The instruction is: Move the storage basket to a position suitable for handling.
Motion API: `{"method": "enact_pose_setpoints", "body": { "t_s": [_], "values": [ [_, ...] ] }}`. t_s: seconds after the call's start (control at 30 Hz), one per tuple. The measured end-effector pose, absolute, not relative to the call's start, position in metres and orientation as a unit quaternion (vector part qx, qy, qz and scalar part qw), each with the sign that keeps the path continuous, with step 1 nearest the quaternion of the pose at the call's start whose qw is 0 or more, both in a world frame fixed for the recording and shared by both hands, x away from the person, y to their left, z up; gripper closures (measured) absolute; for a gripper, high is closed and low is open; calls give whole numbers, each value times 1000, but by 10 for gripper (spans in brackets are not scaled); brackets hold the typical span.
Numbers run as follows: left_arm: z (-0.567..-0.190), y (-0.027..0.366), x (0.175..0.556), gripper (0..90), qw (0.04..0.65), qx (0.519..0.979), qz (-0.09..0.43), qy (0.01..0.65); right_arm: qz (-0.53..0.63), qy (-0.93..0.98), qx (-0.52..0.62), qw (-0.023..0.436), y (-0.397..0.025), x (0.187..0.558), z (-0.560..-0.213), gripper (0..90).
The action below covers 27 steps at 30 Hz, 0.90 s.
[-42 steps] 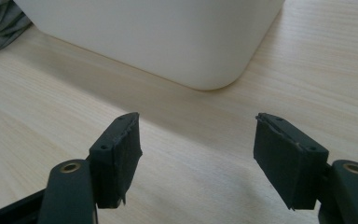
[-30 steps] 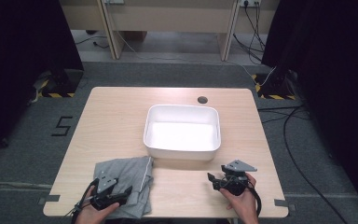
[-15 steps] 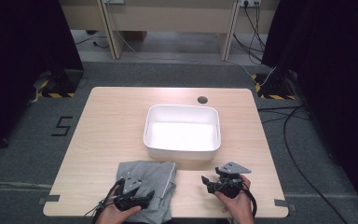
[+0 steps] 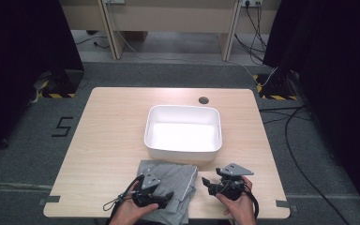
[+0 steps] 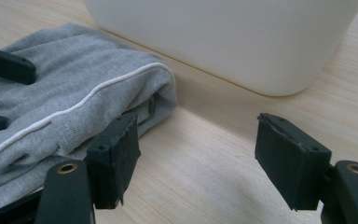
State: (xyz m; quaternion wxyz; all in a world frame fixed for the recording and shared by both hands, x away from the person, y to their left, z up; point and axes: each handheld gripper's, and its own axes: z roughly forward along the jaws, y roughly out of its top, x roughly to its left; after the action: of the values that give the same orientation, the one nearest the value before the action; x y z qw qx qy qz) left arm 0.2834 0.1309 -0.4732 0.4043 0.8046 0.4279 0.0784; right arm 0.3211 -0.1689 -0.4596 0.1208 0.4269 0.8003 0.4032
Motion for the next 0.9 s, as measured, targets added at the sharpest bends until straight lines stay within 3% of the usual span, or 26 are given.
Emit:
{"method": "enact_pose_setpoints", "body": {
  "t_s": [0.07, 0.5, 0.9],
  "values": [
    [-470, 142, 283, 210, 417, 795, 69, 436, 407, 802, 421, 121, -168, 321, -459, 313],
    [-468, 236, 273, 164, 436, 733, 90, 514, 425, 810, 389, 112, -137, 322, -452, 298],
    [-479, 229, 259, 179, 419, 753, 77, 501, 382, 840, 362, 132, -99, 332, -475, 267]
  ]
}}
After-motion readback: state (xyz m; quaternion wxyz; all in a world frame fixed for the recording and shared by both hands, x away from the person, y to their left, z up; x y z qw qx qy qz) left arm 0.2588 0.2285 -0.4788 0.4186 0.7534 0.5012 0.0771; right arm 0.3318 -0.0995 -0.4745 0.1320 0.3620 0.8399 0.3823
